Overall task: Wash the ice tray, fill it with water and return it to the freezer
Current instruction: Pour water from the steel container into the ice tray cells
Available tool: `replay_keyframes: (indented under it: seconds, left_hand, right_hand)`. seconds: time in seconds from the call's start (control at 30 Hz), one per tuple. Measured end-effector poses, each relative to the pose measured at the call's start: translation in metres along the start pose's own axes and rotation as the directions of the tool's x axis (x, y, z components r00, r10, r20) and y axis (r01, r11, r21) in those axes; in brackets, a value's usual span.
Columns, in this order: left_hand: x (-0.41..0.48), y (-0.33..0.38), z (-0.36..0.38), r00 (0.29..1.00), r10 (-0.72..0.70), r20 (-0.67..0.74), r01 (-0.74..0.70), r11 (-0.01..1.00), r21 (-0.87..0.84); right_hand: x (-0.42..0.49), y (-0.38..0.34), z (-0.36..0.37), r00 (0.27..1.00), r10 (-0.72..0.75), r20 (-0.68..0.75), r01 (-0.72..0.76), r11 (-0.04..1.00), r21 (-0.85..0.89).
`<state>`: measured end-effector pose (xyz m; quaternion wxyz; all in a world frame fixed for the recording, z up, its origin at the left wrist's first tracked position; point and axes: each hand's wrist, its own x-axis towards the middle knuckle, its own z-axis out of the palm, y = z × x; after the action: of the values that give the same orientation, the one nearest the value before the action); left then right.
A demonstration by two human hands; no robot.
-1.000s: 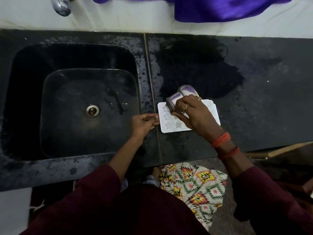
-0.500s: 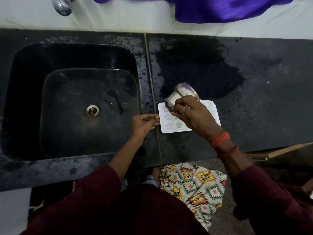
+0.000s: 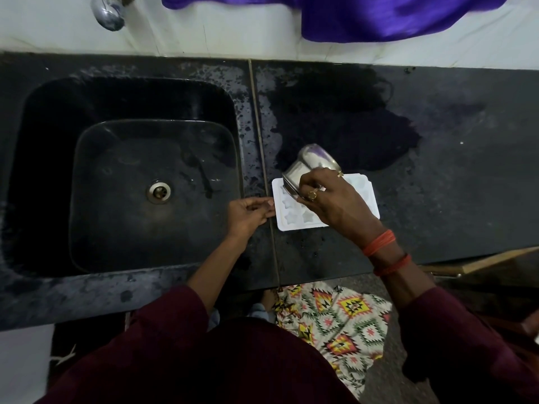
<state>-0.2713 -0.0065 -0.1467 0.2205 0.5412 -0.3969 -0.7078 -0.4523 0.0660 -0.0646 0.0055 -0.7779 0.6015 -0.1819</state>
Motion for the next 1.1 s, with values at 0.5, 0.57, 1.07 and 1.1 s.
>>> replay_keyframes:
  seconds: [0.5,0.57,1.07,1.1]
  left_hand:
    - [-0.001,0.0,0.002,1.0,0.017,-0.012,-0.017,1.0,0.018]
    - [-0.001,0.0,0.001,1.0,0.019,-0.015,-0.019,1.0,0.022]
    - [0.002,-0.003,0.002,0.999,0.034,-0.03,-0.031,0.996,0.08]
    - [0.002,-0.002,0.002,0.999,0.032,-0.032,-0.029,0.996,0.08]
  right_hand:
    - [0.003,0.013,0.002,0.866,0.435,-0.248,-0.346,0.878,0.331]
    - [0.007,0.014,0.002,0.788,0.531,-0.312,-0.391,0.823,0.413]
    - [0.038,0.036,0.045,0.43,0.903,-0.031,-0.317,0.183,0.93]
    - [0.04,0.037,0.047,0.43,0.903,-0.024,-0.308,0.172,0.936]
